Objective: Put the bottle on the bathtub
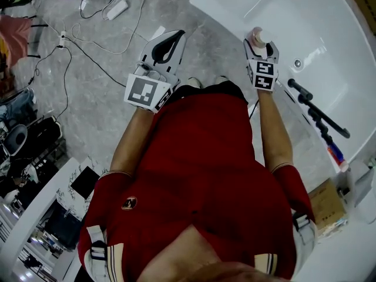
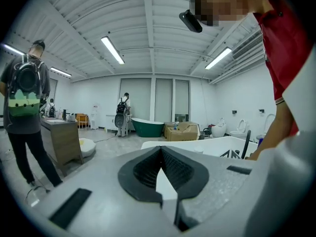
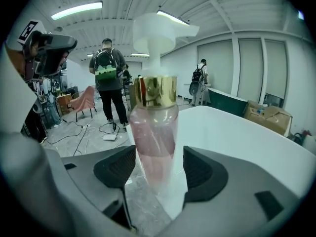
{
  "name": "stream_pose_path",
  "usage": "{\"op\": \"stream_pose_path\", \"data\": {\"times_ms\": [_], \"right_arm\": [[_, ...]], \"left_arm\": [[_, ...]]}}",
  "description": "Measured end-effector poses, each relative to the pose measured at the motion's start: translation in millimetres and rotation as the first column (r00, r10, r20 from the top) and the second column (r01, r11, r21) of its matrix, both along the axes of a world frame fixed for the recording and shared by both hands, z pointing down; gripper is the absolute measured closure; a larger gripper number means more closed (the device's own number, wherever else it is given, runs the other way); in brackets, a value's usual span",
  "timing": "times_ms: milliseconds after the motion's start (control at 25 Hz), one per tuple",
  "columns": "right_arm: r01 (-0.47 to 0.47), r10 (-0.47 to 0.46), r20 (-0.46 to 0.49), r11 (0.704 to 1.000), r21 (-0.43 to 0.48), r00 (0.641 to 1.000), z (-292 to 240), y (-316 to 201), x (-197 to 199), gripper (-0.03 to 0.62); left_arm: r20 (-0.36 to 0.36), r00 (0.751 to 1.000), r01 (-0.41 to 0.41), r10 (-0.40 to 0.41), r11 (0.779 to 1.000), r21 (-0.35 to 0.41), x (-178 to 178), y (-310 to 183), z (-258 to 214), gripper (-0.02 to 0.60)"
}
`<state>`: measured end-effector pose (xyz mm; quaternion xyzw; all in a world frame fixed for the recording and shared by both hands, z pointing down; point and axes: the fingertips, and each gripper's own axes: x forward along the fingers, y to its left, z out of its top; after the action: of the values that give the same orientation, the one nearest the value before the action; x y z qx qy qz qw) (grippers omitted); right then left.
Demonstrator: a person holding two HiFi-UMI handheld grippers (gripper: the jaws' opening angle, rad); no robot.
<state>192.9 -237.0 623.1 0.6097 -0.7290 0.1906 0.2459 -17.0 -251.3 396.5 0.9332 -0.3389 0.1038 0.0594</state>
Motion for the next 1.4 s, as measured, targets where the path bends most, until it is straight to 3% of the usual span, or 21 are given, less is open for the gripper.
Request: {"op": "stream_pose_path", "data": {"times_ms": [320, 600, 840, 1400], "right_arm": [[-0.051, 0.051, -0.013, 0.999, 0.016, 0.999, -40, 37, 0, 0.314], [-0.049, 0.052, -0.032, 0.994, 0.099, 0.998, -88, 69, -21, 0.482], [-0.025, 0.031, -0.024, 0.977, 0.212, 0.999, -139, 85, -45, 0.577], [0.066, -0.133, 0.153, 0.922, 0.381, 0.979, -245, 96, -114, 0.594]], "left_arm": [[-0.043, 0.999, -0.03, 0.03, 1.0, 0.0, -4, 10, -14, 0.574], [-0.081, 0.995, -0.054, 0.053, 0.999, -0.008, -6, 35, -7, 0.574], [-0.099, 0.992, -0.077, 0.076, 0.997, -0.008, -6, 58, -5, 0.574], [-0.128, 0.987, -0.095, 0.101, 0.994, 0.051, -13, 84, -30, 0.574]]}}
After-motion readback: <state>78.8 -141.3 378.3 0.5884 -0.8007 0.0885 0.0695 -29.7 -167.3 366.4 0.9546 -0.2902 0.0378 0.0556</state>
